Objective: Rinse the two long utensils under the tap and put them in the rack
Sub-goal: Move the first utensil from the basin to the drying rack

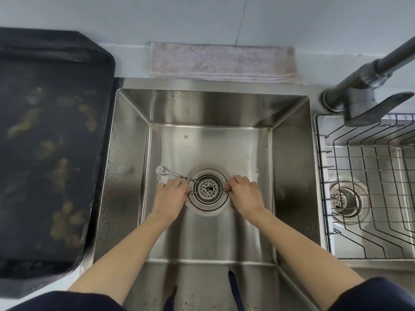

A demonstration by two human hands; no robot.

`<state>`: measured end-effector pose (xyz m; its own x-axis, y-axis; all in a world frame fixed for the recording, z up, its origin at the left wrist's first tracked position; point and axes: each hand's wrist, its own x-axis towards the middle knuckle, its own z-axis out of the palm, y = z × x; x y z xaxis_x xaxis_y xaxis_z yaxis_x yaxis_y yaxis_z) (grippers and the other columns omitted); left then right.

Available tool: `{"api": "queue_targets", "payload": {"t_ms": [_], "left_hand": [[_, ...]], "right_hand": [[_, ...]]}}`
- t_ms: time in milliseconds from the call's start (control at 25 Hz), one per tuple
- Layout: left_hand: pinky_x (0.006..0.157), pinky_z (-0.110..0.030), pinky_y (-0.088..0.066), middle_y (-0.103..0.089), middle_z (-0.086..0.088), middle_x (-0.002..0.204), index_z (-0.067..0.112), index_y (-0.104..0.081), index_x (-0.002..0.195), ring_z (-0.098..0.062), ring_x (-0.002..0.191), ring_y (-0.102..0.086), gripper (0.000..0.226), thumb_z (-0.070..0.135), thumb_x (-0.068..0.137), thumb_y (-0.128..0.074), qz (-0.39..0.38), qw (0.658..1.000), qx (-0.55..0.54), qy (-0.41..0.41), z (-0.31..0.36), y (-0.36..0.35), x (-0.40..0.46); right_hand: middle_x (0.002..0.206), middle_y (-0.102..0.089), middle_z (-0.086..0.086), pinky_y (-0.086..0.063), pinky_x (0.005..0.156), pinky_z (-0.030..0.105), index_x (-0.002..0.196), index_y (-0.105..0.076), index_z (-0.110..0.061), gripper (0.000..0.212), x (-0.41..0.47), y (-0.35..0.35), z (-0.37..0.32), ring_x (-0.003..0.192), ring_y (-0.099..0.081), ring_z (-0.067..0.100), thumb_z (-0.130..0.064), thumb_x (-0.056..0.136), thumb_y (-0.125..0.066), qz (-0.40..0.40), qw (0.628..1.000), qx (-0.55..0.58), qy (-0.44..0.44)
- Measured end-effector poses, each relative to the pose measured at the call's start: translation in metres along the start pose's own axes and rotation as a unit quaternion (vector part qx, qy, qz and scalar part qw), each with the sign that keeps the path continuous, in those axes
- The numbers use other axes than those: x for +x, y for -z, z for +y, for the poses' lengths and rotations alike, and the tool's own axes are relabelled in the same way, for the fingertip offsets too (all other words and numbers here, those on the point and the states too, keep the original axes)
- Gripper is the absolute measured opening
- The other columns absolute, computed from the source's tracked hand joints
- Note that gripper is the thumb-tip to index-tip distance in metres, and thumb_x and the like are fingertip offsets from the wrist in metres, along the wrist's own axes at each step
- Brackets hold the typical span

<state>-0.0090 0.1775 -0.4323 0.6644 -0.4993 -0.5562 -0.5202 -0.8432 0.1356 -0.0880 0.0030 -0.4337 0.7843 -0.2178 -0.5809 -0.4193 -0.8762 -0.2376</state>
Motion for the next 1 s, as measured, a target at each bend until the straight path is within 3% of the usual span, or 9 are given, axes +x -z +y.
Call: {"api": "queue_targets", "payload": {"t_ms": [480, 1000], "left_hand": [[0.095, -0.033, -0.034, -0.058, -0.004, 0.121, 0.014, -0.055, 0.112, -0.025, 0.118, -0.047, 0.025, 0.016, 0.096, -0.036, 0.067, 0.997, -0.037, -0.018, 0.008, 0.037, -0.03], [0.098, -0.03, -0.032, -0.05, -0.001, 0.125, 0.019, -0.049, 0.123, -0.019, 0.119, -0.046, 0.031, 0.019, 0.098, -0.032, 0.183, 0.978, -0.022, -0.101, 0.025, 0.087, -0.088]], "right_hand": [[0.121, -0.055, 0.013, -0.038, 0.098, 0.039, 0.115, -0.053, -0.005, 0.024, -0.041, 0.04, -0.01, 0.109, -0.055, 0.034, -0.01, 0.094, -0.041, 0.044, 0.998, -0.023, 0.023], [0.116, -0.061, 0.005, -0.039, 0.095, 0.032, 0.114, -0.059, -0.012, 0.027, -0.129, 0.087, -0.014, 0.11, -0.055, 0.025, -0.007, 0.094, -0.041, 0.226, 0.974, 0.0, 0.022]]}}
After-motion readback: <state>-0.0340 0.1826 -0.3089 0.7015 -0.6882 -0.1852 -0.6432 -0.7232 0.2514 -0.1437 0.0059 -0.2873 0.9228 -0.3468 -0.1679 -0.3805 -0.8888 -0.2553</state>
